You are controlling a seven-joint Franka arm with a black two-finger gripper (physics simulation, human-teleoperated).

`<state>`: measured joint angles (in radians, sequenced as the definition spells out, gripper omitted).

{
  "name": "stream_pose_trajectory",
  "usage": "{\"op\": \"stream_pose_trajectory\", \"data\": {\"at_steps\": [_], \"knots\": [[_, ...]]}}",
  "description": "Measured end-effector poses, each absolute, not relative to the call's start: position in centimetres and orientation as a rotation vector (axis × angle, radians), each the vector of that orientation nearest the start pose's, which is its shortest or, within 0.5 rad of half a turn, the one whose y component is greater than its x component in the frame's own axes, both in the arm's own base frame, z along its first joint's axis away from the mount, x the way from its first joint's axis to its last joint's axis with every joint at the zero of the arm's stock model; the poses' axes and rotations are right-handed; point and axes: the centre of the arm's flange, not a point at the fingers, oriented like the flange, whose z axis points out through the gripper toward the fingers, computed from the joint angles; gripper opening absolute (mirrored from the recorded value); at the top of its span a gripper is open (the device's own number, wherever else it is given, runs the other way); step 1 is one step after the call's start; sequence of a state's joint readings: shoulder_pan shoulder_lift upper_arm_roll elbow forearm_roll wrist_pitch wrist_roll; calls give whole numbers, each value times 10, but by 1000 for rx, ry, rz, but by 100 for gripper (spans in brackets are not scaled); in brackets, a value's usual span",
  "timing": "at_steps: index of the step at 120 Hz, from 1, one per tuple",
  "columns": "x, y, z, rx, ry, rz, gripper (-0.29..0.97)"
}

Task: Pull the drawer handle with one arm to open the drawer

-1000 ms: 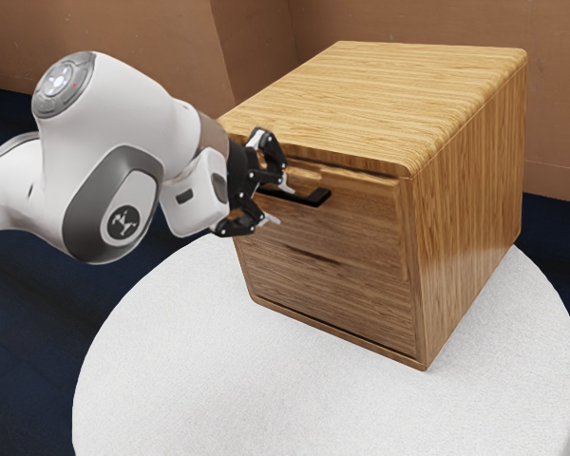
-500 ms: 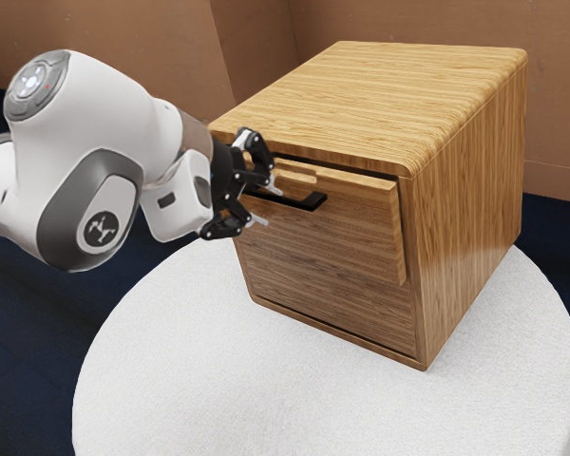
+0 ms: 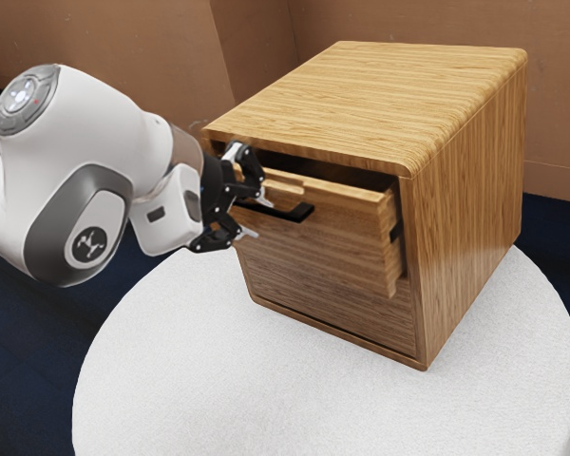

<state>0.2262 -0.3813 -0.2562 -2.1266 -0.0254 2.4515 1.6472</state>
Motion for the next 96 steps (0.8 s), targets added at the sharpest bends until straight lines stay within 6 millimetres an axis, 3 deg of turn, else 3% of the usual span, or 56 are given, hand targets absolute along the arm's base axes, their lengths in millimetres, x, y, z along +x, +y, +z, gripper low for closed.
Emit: {"op": "stream_pose_trajectory", "data": {"at_steps": [96], "knots": [[441, -25, 636, -1715, 1842, -538, 21]]}}
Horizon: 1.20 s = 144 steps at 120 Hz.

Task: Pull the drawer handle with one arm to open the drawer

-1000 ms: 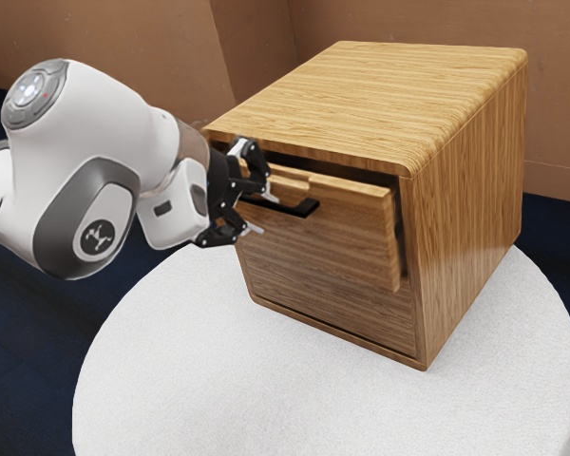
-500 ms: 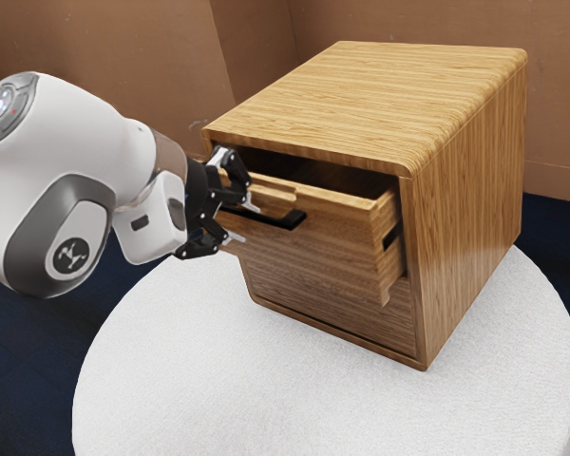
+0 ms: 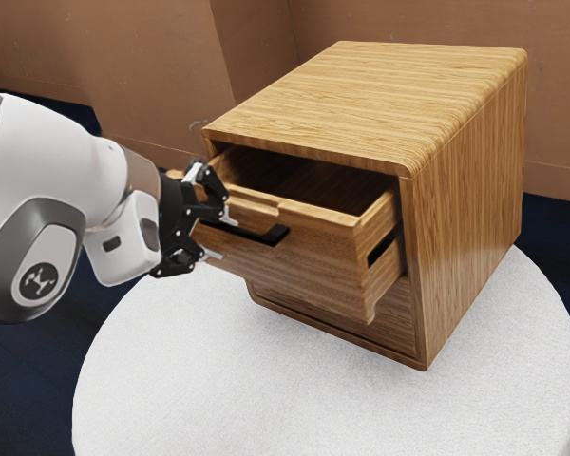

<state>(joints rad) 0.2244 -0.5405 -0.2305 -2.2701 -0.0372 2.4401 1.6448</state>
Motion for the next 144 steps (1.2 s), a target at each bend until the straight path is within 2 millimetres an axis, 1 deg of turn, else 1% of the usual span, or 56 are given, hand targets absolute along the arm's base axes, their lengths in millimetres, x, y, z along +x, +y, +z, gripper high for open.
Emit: {"op": "stream_pose_trajectory", "data": {"at_steps": [16, 26, 35, 66, 75, 90, 96, 107, 129, 144], "knots": [[436, -24, 634, -1720, 1841, -535, 20], [426, -25, 636, -1715, 1831, -535, 17], [421, -25, 637, -1715, 1828, -533, 18], [420, -25, 634, -1727, 1832, -526, 19], [420, -28, 633, -1727, 1836, -526, 17], [420, -39, 633, -1711, 1851, -526, 12], [418, -41, 634, -1707, 1849, -526, 10], [411, -41, 634, -1706, 1842, -521, 9], [407, -41, 636, -1712, 1838, -517, 13], [397, -41, 636, -1714, 1831, -510, 18]]}}
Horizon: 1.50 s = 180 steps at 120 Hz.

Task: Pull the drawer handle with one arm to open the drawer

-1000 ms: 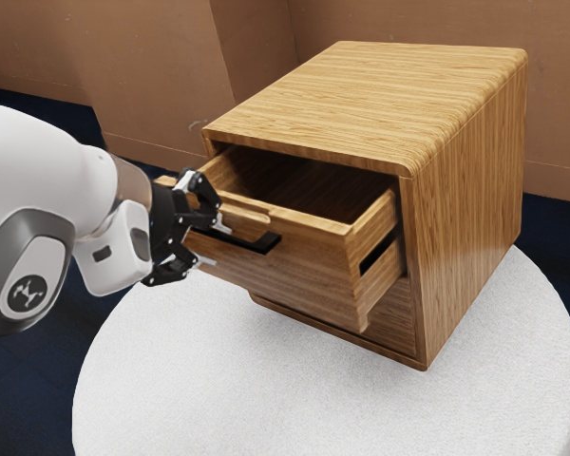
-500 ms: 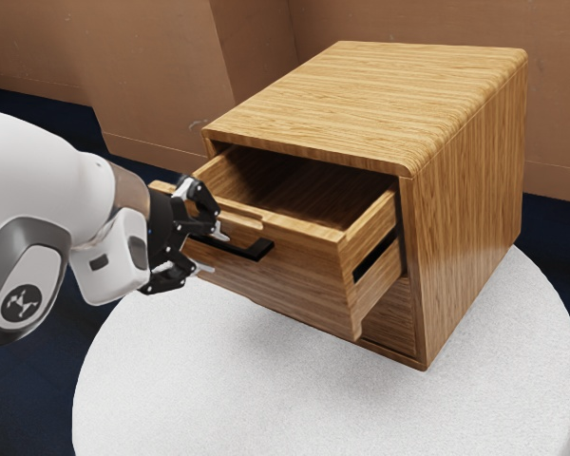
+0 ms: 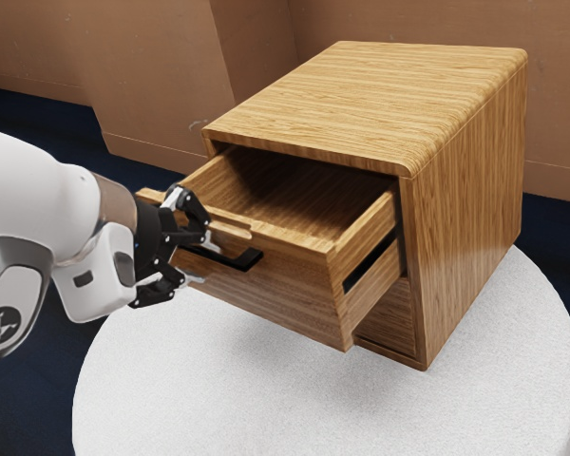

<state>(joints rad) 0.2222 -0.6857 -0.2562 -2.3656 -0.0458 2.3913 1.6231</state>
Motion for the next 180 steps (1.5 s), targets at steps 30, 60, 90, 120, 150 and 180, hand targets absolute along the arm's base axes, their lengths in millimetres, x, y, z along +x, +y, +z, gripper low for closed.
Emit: {"op": "stream_pose_trajectory", "data": {"at_steps": [30, 60, 90, 120, 150, 180], "knots": [[386, -40, 632, -1728, 1825, -502, 23], [376, -39, 629, -1733, 1814, -501, 16], [378, -39, 626, -1743, 1819, -499, 23], [379, -38, 625, -1753, 1818, -506, 23], [378, -39, 627, -1751, 1816, -509, 19], [378, -39, 628, -1751, 1814, -511, 18]]}}
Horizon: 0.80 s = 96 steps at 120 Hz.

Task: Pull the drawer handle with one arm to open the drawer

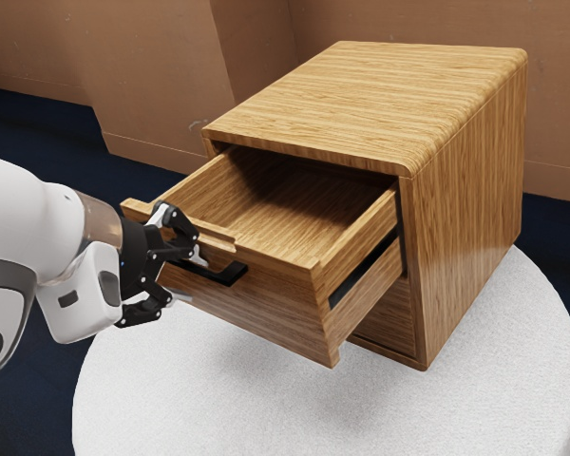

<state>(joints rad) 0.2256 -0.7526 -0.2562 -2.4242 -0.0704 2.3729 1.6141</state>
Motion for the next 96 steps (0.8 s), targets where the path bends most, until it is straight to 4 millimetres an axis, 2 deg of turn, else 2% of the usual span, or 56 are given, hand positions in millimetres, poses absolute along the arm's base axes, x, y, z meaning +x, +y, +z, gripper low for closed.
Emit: {"op": "stream_pose_trajectory", "data": {"at_steps": [19, 46, 96], "knots": [[377, -39, 632, -1745, 1808, -518, 14], [376, -38, 638, -1738, 1799, -528, 24], [376, -38, 641, -1732, 1798, -532, 28]]}}
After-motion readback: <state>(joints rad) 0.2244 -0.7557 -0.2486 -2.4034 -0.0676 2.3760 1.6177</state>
